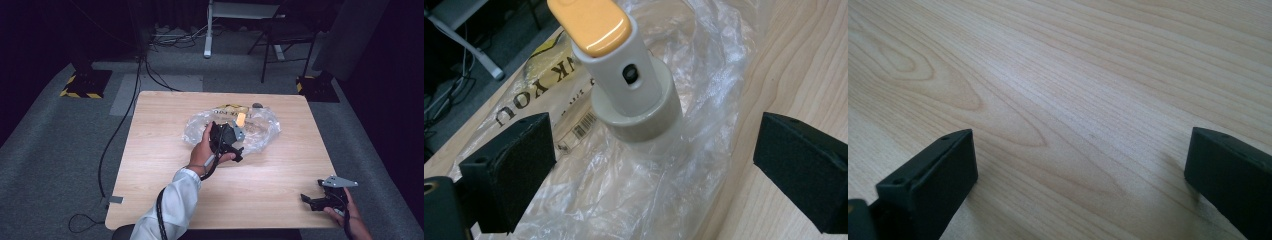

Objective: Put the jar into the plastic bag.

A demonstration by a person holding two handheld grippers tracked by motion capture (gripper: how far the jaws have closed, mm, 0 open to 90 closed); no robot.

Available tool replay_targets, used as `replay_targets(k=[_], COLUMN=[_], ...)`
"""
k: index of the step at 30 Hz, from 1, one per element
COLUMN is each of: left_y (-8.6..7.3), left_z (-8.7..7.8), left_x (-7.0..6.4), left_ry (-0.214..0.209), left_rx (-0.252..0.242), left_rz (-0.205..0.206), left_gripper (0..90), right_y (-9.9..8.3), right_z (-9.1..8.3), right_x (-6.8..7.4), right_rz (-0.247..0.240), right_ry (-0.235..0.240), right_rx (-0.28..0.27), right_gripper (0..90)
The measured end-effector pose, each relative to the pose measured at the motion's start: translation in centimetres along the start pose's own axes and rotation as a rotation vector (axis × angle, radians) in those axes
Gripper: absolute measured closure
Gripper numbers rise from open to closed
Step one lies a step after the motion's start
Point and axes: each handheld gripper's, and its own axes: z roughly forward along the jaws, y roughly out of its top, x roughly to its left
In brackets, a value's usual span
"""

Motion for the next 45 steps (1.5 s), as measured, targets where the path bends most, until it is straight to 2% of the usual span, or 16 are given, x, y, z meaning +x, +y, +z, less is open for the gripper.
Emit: replay_targets(k=[5,9,16,23,32,45], left_y=[-0.8,-1.8,-3.3,-5.2,-8.1,-12.4], left_z=[-0.5,-0.7,-1.5,-2.1,-2.7,-3.8], left_x=[-0.4,-0.5,-1.2,-1.5,-1.0,-0.1], left_ry=[0.008,0.0,0.011,0.051,0.082,0.115], left_rx=[0.012,0.021,0.035,0.063,0.098,0.11], left_rz=[0.027,0.024,0.055,0.084,0.078,0.012], left_gripper=[2.7,2.7,2.7,2.7,2.7,3.1], right_y=[0.0,0.0,0.0,0.0,0.0,0.0], right_z=[0.0,0.0,0.0,0.0,0.0,0.0], right_x=[0.0,0.0,0.0,0.0,0.0,0.0], right_rz=[0.0,0.0,0.0,0.0,0.0,0.0], right_ry=[0.0,0.0,0.0,0.0,0.0,0.0], right_rx=[0.0,0.0,0.0,0.0,0.0,0.0], right_gripper=[0.5,0.5,0.5,0.4,0.4,0.4])
